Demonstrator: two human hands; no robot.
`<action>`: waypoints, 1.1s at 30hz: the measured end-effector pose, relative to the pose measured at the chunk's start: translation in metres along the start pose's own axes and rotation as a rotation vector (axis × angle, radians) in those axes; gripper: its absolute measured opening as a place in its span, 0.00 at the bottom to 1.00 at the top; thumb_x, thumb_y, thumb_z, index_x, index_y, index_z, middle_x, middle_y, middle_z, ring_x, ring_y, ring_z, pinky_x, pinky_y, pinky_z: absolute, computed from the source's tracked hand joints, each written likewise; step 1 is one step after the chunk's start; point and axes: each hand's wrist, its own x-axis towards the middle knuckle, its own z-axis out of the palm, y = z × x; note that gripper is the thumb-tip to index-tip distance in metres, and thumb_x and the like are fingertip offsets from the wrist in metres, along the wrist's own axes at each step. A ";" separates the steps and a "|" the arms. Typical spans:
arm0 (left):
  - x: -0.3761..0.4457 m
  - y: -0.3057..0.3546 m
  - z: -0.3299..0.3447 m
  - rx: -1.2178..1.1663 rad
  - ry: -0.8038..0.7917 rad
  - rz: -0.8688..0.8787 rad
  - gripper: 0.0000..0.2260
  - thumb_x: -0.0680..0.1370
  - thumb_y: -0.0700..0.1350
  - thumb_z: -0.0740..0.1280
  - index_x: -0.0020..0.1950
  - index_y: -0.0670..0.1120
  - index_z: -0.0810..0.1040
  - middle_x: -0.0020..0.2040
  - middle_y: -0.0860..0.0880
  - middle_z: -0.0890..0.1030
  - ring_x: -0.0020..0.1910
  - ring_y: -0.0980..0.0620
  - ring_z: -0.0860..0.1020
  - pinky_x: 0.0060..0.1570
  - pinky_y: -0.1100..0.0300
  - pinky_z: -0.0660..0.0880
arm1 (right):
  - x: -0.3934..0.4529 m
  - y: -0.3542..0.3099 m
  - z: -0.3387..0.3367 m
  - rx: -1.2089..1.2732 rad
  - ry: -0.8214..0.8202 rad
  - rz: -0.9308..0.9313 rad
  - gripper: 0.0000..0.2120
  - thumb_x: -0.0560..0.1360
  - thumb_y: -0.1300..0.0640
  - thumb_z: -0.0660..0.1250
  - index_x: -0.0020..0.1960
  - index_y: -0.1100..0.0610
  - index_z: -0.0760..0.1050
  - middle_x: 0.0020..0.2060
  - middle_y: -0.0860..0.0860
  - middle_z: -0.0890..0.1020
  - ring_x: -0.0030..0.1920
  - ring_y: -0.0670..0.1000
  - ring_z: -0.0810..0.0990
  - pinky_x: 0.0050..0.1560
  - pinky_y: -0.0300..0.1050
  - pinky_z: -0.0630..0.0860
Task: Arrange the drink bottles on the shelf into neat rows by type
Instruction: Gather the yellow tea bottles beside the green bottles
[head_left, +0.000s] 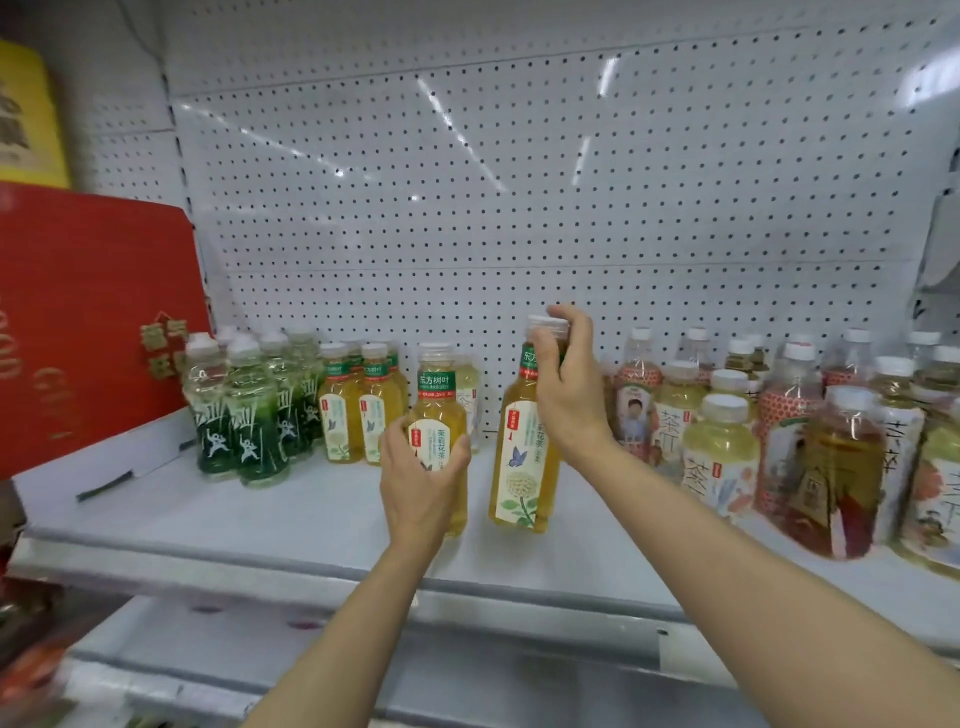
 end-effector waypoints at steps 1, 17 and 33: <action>0.005 -0.006 -0.009 0.002 0.014 -0.005 0.30 0.73 0.54 0.73 0.69 0.45 0.65 0.59 0.47 0.73 0.53 0.49 0.73 0.48 0.56 0.70 | -0.006 0.001 0.010 0.005 -0.006 -0.001 0.14 0.82 0.51 0.55 0.65 0.55 0.65 0.45 0.49 0.77 0.41 0.43 0.76 0.41 0.41 0.73; 0.110 -0.127 -0.102 -0.033 -0.130 -0.083 0.35 0.76 0.54 0.71 0.75 0.47 0.56 0.64 0.52 0.63 0.59 0.51 0.72 0.54 0.56 0.71 | -0.045 0.030 0.201 -0.064 0.010 0.043 0.17 0.81 0.45 0.53 0.65 0.52 0.65 0.55 0.50 0.75 0.53 0.46 0.75 0.52 0.34 0.70; 0.123 -0.161 -0.113 0.189 -0.363 -0.133 0.31 0.74 0.52 0.73 0.69 0.44 0.61 0.62 0.47 0.66 0.56 0.50 0.73 0.52 0.53 0.78 | -0.079 0.062 0.225 -0.481 -0.234 0.341 0.46 0.63 0.39 0.76 0.71 0.52 0.56 0.66 0.51 0.65 0.68 0.52 0.64 0.68 0.52 0.65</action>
